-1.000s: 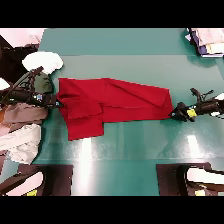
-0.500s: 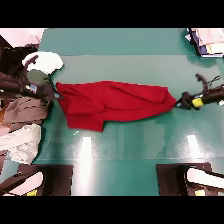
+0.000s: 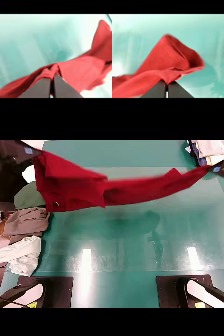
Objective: Fold the shirts.
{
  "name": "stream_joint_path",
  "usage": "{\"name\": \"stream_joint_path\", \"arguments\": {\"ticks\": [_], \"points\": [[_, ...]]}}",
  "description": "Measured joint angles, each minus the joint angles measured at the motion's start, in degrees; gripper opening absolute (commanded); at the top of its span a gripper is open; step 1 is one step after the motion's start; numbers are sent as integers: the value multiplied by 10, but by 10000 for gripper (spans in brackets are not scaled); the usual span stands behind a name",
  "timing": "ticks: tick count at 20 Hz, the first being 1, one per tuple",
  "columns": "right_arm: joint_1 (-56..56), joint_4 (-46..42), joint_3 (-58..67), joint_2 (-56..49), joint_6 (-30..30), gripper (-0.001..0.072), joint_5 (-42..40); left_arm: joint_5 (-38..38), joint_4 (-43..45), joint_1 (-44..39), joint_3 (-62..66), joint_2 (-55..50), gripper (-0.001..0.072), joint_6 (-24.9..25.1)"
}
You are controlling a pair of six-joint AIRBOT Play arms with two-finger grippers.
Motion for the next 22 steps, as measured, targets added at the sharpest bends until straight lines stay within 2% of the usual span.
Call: {"name": "stream_joint_path", "arguments": {"ticks": [3, 7, 10, 13, 17, 22], "points": [[0, -33, 17, -12, 27, 8, 33, -29, 87, 0, -2, -7, 25, -22], [6, -52, -51, -57, 41, 8, 129, -100, 176, -1, -118, -25, 25, -37], [23, -56, -117, -75, 43, 8, 171, -149, 166, -1, -228, -37, 25, -16], [41, -55, -135, -66, 39, 9, 173, -170, 114, -2, -263, -40, 25, 10], [53, -52, -62, -30, 37, 8, 129, -156, 36, -2, -155, -42, 24, 16], [57, -44, 78, 45, 35, 8, 28, -114, 0, -2, 132, -40, 25, 3]]}}
